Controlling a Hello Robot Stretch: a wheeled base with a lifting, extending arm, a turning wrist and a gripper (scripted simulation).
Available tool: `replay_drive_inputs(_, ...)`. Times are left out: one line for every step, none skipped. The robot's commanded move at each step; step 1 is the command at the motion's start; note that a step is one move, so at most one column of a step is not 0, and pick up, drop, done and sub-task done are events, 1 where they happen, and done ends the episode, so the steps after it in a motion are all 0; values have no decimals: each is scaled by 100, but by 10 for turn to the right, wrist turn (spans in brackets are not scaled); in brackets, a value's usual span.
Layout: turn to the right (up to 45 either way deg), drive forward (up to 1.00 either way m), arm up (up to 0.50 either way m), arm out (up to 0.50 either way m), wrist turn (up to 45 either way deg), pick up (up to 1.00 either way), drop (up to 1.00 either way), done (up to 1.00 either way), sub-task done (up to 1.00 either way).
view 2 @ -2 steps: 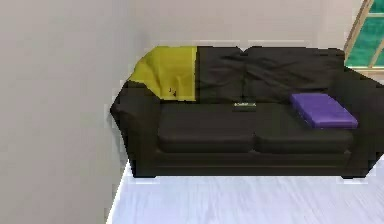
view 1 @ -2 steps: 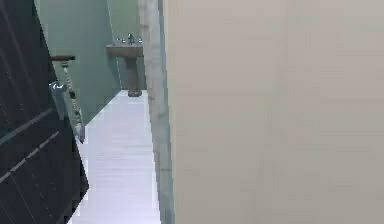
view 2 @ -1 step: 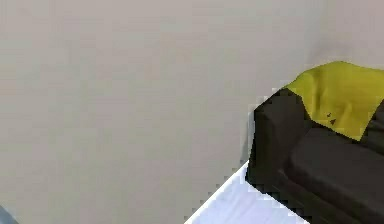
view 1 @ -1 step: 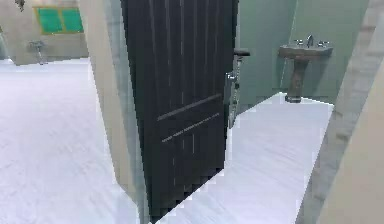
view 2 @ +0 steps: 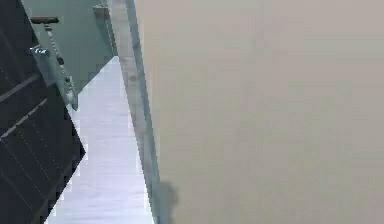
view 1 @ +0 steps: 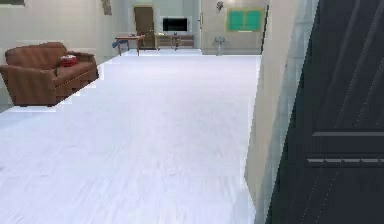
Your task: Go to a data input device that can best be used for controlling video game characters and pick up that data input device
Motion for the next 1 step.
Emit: replay_drive_inputs(-450, 0, 0, 0, 0, 0, 0, 0, 0)
